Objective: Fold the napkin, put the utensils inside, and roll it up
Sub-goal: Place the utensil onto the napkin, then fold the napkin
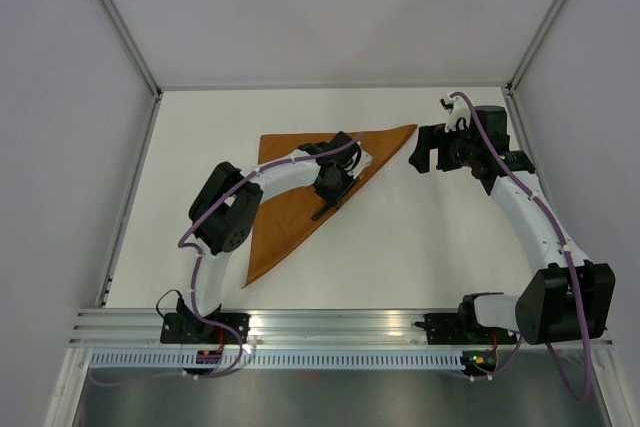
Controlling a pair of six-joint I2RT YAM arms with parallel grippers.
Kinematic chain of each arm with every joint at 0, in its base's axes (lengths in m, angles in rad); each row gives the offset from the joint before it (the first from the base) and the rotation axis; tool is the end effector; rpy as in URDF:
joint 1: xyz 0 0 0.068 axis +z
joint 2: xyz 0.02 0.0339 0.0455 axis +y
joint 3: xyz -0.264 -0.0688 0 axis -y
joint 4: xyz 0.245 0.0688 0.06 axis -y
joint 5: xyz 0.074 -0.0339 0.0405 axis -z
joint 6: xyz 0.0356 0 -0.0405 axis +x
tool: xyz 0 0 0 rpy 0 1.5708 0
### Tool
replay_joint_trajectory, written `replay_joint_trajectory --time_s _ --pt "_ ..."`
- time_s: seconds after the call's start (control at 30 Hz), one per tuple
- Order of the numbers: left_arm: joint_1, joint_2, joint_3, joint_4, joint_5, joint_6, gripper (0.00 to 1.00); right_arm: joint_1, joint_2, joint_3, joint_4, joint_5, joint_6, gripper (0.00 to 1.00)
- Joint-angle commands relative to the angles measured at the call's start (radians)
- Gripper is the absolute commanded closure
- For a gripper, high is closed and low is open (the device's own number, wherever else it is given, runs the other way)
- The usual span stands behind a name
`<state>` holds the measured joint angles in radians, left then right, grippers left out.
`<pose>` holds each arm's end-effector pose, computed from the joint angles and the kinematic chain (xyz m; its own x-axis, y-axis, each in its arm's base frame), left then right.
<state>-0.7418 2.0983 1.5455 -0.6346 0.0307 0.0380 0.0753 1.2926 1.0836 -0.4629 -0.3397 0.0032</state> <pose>0.3192 -0.2940 0.1624 -0.6573 0.6538 -0.3749 0.7092 0.7048 -0.0142 0.2821 0.0332 0.3083 -0.6218 -0.0439 -0.7820 -0.3290 0.9207 0.2099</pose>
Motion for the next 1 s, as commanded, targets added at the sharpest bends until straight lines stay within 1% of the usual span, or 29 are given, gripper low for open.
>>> replay_joint_trajectory --time_s 0.0,0.07,0.43,0.53,0.63,0.67,0.7,0.73,0.77,0.8,0.83,0.87,0.9,0.93,0.97 --pt "-0.002 -0.049 0.045 -0.010 0.017 -0.027 0.62 0.006 -0.026 0.019 0.009 0.008 0.006 0.02" --pt "-0.002 -0.055 0.045 -0.008 0.029 -0.027 0.59 0.004 -0.024 0.019 0.010 0.007 0.006 0.02" --pt "0.001 -0.107 0.057 0.000 0.048 -0.033 0.55 0.004 -0.021 0.021 0.010 -0.007 0.006 0.02" --pt "0.012 -0.135 0.057 0.003 0.029 -0.081 0.55 0.004 -0.021 0.025 0.006 -0.021 0.006 0.02" --pt "0.061 -0.185 0.045 0.007 -0.023 -0.160 0.55 0.006 -0.022 0.044 0.003 -0.061 0.006 0.02" --pt "0.076 -0.237 0.036 0.007 -0.055 -0.186 0.54 0.011 -0.022 0.050 -0.002 -0.077 0.006 0.02" --pt "0.111 -0.276 0.007 0.006 -0.080 -0.246 0.53 0.018 -0.018 0.061 -0.002 -0.096 -0.024 0.02" --pt "0.130 -0.315 -0.011 0.006 -0.139 -0.283 0.53 0.027 -0.013 0.087 -0.006 -0.105 -0.035 0.02" --pt "0.151 -0.415 -0.036 0.001 -0.164 -0.323 0.53 0.043 -0.007 0.099 -0.019 -0.110 -0.057 0.02" --pt "0.198 -0.469 -0.089 -0.004 -0.181 -0.396 0.53 0.082 0.011 0.113 -0.028 -0.107 -0.095 0.02" --pt "0.223 -0.522 -0.120 -0.004 -0.193 -0.433 0.52 0.108 0.019 0.134 -0.036 -0.107 -0.118 0.02" --pt "0.246 -0.649 -0.154 -0.004 -0.195 -0.467 0.52 0.166 0.028 0.139 -0.051 -0.113 -0.138 0.02" --pt "0.292 -0.702 -0.207 -0.002 -0.196 -0.512 0.51 0.202 0.033 0.134 -0.045 -0.119 -0.170 0.03" --pt "0.311 -0.763 -0.226 -0.010 -0.205 -0.532 0.51 0.233 0.030 0.101 -0.031 -0.116 -0.183 0.03" --pt "0.327 -0.812 -0.240 -0.028 -0.210 -0.549 0.51 0.306 0.024 0.076 0.004 -0.116 -0.196 0.03"
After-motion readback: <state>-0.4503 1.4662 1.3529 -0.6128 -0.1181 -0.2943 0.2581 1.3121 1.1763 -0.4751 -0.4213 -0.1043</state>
